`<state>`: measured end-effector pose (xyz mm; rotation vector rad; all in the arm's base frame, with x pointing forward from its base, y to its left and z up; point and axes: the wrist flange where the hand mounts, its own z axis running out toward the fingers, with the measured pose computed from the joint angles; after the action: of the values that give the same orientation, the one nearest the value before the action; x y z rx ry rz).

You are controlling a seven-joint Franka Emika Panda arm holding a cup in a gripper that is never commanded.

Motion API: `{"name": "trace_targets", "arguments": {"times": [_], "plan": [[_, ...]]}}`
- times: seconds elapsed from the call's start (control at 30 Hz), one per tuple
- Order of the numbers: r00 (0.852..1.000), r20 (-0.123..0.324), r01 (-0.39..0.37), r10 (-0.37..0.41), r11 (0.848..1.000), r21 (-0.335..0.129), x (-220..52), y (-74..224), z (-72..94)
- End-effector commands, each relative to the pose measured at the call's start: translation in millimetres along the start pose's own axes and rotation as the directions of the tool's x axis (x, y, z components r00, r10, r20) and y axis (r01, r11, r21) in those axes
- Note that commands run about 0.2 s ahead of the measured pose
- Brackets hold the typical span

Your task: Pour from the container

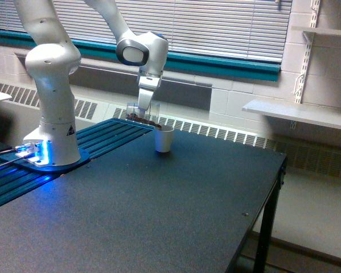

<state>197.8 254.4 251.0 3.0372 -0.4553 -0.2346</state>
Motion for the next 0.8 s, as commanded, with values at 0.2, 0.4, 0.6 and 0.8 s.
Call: {"name": "trace_targets", "arguments": {"times": [0.2,0.4,0.6,0.8], "plan": [[0.999,0.029,0.045,-0.044,0.999,-0.029,6,2,4.8],[0.998,0.037,0.057,-0.056,0.998,-0.036,9,1,3.8],[0.997,0.042,0.064,-0.062,0.997,-0.045,15,1,2.3],[0.996,0.041,0.081,-0.079,0.995,-0.05,18,-2,-0.6]]}}
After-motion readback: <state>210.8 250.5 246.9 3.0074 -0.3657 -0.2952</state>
